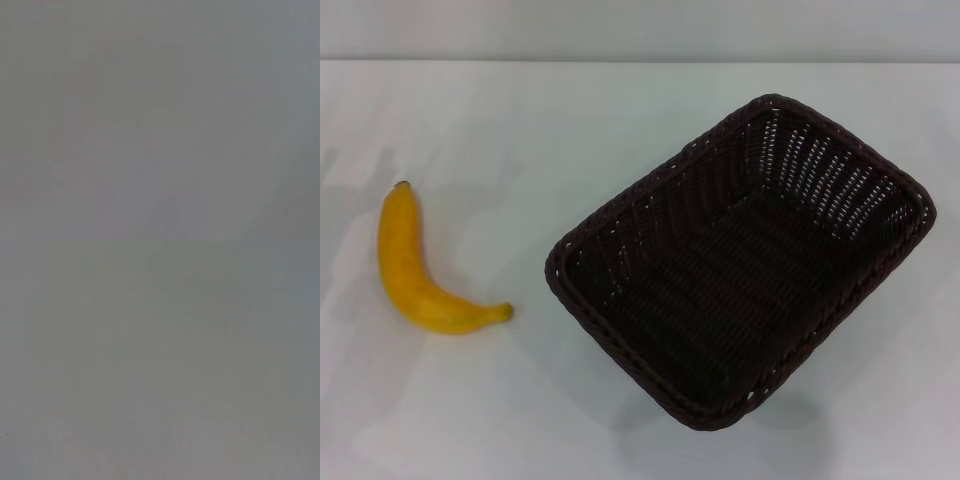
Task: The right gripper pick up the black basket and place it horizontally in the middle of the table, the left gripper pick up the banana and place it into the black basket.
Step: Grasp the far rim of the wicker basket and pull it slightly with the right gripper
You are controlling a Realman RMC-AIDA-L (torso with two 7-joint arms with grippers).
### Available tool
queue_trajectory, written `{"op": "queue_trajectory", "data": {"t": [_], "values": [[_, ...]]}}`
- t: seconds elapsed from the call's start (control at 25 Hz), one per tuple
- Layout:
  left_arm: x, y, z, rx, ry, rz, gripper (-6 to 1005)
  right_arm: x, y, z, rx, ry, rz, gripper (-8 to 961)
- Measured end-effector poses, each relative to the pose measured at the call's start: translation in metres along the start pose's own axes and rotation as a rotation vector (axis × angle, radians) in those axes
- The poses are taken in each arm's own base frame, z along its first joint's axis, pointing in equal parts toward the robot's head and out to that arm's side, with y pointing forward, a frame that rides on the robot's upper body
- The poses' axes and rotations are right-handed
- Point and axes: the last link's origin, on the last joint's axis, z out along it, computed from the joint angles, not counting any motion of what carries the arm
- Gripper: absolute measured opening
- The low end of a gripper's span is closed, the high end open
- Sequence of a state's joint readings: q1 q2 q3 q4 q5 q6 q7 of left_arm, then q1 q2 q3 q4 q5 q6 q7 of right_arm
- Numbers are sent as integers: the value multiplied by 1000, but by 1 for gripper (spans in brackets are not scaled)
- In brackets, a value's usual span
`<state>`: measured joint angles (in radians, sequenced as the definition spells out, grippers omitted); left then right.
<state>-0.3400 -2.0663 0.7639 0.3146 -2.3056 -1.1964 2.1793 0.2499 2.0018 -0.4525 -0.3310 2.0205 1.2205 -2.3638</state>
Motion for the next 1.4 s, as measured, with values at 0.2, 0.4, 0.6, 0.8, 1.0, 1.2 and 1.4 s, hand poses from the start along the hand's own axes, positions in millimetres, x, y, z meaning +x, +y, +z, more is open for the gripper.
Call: {"op": "queue_trajectory", "data": {"t": [0.2,0.4,0.6,0.8,1.0,1.2,1.4], "values": [[1,1,1,-4,3,1,865,1,0,0,1,3,4,832],[0,2,2,-5,4,0,865,1,1,0,0,3,4,823],[-1,2,0,-2,1,-1,865,-2,1,1,-14,-4,-2,814],[-2,1,-3,-2,-3,0,865,-17,-3,11,-78,4,26,805],[-2,1,-4,-4,-2,0,864,-54,-4,37,-238,92,55,796],[-2,0,-5,-5,-3,-3,864,-98,19,73,-457,281,28,787],[-3,-1,-14,-7,-6,-2,864,-143,58,102,-589,466,4,778]]}}
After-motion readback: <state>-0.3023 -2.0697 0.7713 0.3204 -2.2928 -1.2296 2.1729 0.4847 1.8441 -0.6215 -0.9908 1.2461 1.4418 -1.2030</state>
